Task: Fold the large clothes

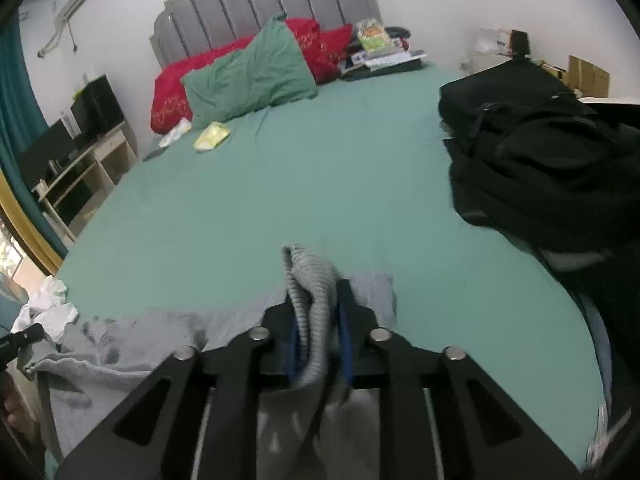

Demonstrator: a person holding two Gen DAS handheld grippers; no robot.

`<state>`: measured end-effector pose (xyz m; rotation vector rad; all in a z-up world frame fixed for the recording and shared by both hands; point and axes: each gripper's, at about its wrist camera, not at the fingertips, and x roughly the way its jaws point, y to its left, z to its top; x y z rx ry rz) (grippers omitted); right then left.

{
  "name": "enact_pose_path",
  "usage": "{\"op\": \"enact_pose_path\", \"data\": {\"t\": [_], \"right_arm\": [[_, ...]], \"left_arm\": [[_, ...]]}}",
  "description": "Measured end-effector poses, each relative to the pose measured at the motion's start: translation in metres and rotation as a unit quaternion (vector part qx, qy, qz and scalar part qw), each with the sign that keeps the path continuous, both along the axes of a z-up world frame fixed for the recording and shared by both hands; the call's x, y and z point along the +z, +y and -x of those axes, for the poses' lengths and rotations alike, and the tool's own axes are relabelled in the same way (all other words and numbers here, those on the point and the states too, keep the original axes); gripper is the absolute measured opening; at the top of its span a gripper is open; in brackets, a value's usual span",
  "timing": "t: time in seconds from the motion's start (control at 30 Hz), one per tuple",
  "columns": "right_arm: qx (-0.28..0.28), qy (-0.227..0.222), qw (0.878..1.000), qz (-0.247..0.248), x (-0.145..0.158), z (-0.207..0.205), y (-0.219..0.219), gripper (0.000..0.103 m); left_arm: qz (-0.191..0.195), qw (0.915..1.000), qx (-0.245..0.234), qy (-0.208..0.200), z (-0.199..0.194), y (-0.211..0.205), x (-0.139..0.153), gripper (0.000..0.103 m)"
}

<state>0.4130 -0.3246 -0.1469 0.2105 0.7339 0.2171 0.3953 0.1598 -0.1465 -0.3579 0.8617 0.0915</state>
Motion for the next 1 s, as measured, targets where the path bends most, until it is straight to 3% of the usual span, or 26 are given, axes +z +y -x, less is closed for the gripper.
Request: {"op": "enact_pose_path", "data": {"t": [0.03, 0.1, 0.17, 0.23, 0.3, 0.37, 0.47, 0.57, 0.7, 0.9, 0.93, 0.97, 1.0], "right_arm": [[-0.002, -0.002, 1.000, -0.005, 0.001, -0.007, 0.002, 0.036], [-0.010, -0.012, 0.999, -0.028, 0.005, -0.014, -0.009, 0.041], [-0.018, -0.025, 0.998, -0.045, 0.012, -0.009, -0.021, 0.043], [-0.015, -0.041, 0.998, -0.034, 0.017, -0.001, -0.026, 0.051], [0.010, -0.044, 0.999, -0.011, 0.019, 0.009, -0.030, 0.052], [0.031, -0.041, 0.998, 0.026, 0.017, 0.017, -0.030, 0.055], [0.064, -0.019, 0.995, 0.074, 0.002, 0.021, -0.032, 0.055], [0.085, 0.015, 0.995, 0.039, -0.015, 0.012, -0.037, 0.055], [0.115, 0.012, 0.993, 0.002, -0.022, -0.001, -0.032, 0.055], [0.183, 0.005, 0.983, -0.014, -0.022, -0.009, -0.006, 0.055], [0.191, 0.013, 0.982, -0.002, -0.027, -0.009, 0.002, 0.052], [0.191, 0.013, 0.981, 0.022, -0.031, -0.008, 0.009, 0.042], [0.183, 0.010, 0.982, 0.053, -0.036, -0.007, 0.013, 0.010]], "left_arm": [[0.003, 1.0000, -0.003, 0.000, -0.002, 0.001, -0.002, 0.030], [0.018, 0.9998, -0.009, -0.006, -0.004, 0.005, -0.001, 0.035], [0.029, 0.9993, -0.013, -0.020, 0.000, 0.007, 0.005, 0.048], [0.027, 0.9988, -0.006, -0.041, 0.009, 0.008, 0.019, 0.076], [0.027, 0.9969, 0.009, -0.073, 0.021, 0.013, 0.040, 0.083], [0.040, 0.9949, 0.003, -0.093, 0.028, 0.017, 0.060, 0.083], [-0.005, 0.9950, -0.012, -0.099, 0.035, 0.012, 0.074, 0.084], [-0.040, 0.9967, -0.041, -0.057, 0.033, 0.007, 0.052, 0.084], [-0.093, 0.9926, -0.078, -0.001, 0.026, -0.008, 0.007, 0.084], [-0.099, 0.9854, -0.137, 0.020, 0.004, -0.020, -0.026, 0.084], [-0.097, 0.9839, -0.148, 0.027, 0.000, -0.023, -0.030, 0.080], [-0.097, 0.9817, -0.160, 0.036, -0.005, -0.028, -0.037, 0.073], [-0.104, 0.9789, -0.170, 0.045, -0.008, -0.033, -0.043, 0.045]]}}
